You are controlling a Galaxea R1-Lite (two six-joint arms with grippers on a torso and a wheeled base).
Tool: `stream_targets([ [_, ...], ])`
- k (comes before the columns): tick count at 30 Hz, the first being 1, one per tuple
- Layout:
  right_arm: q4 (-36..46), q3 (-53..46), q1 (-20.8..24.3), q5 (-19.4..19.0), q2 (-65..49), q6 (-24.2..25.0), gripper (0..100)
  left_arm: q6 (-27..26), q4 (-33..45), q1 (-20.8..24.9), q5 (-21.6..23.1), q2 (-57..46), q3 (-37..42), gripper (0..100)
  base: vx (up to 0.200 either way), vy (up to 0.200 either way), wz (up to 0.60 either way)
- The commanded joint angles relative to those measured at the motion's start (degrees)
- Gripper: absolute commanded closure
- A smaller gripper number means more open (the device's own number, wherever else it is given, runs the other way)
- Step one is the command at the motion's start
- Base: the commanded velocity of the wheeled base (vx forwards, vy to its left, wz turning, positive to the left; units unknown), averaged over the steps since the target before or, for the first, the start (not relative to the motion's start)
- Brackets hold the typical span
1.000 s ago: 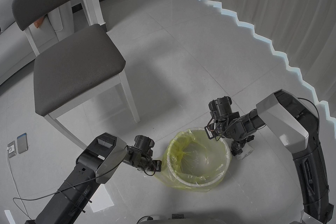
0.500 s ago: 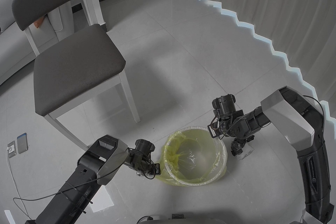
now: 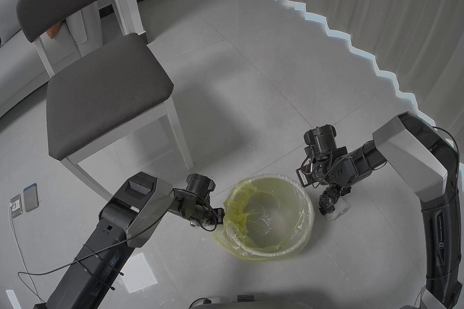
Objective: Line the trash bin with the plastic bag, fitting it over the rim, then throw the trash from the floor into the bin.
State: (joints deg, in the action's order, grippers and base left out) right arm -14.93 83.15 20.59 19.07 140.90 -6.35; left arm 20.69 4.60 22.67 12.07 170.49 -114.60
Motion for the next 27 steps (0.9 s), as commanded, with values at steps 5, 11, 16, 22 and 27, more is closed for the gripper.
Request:
stream_targets([
  [5,-0.2,-6.8,-1.4,-1.4,-5.3,0.4,100,-2.1,4.5,-0.8,0.5,-7.0,0.0,0,0.000,0.000,0.00],
  [11,-0.3,-11.2,-2.7,-3.2,-8.8,0.4,100,-8.0,13.0,-2.2,3.4,-11.7,0.0,0,0.000,0.000,0.00],
  [16,-0.3,-13.8,-3.7,-4.3,-11.5,-0.3,100,-13.0,21.8,-2.2,6.0,-16.3,0.0,0,0.000,0.000,0.00],
  [22,-0.3,-16.9,-3.9,-4.4,-14.1,-0.4,100,-18.8,33.8,-2.1,7.7,-19.6,0.0,0,0.000,0.000,0.00],
  [27,-0.2,-18.1,-4.3,-4.4,-15.6,-1.2,100,-19.5,38.1,-2.6,9.9,-22.7,0.0,0,0.000,0.000,0.00],
])
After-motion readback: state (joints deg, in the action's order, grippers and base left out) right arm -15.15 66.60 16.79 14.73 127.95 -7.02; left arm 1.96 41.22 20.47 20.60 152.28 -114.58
